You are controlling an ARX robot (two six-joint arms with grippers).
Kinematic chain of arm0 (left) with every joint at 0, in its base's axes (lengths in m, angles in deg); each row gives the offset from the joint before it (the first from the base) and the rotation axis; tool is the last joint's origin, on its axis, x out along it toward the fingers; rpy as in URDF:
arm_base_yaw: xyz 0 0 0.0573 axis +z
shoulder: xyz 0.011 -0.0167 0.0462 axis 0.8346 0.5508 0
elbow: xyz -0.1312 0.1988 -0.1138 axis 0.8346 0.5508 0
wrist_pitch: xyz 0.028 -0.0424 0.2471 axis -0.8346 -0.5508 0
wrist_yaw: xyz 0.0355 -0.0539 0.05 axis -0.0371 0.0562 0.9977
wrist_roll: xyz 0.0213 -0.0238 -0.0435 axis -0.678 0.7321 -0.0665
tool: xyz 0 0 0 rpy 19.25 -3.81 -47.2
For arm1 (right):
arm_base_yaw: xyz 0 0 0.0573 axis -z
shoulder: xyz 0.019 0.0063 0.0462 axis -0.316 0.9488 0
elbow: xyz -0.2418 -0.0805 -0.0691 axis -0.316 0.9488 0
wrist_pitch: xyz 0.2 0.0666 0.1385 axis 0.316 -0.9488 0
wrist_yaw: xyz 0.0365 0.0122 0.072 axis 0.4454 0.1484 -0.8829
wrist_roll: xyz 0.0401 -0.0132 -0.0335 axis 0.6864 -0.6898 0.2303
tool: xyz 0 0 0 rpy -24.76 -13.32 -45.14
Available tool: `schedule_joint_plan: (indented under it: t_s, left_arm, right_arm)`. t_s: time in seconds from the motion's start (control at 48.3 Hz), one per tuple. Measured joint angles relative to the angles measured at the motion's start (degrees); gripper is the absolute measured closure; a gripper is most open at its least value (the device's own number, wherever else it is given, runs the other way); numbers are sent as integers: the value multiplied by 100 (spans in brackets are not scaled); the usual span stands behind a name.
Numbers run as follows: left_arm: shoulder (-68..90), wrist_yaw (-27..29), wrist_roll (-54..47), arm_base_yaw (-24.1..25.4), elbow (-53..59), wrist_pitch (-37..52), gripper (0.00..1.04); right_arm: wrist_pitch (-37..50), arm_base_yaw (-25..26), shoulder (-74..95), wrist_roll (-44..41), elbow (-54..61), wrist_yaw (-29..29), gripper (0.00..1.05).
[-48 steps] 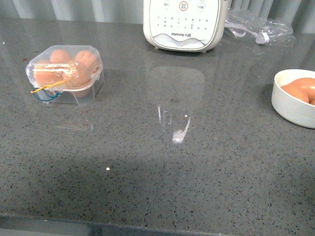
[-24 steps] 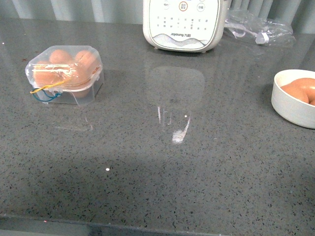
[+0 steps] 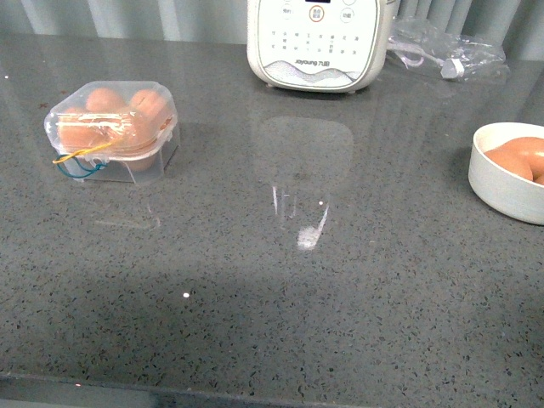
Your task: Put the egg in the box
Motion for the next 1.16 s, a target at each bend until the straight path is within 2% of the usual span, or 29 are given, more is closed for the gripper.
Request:
schedule_joint_plan:
  t_s: [0.29,0.331,0.393,1.16]
  left_arm:
    - [0,0,0,0,0,0,7]
    - [0,0,-2,0,0,0,5]
    - [0,0,-2,0,0,0,8]
    - [0,0,-2,0,0,0,7]
  right_arm:
    - [0,0,0,0,0,0,7]
    - [0,0,0,0,0,0,7]
    - [0,0,0,0,0,0,7]
    - [0,0,0,0,0,0,7]
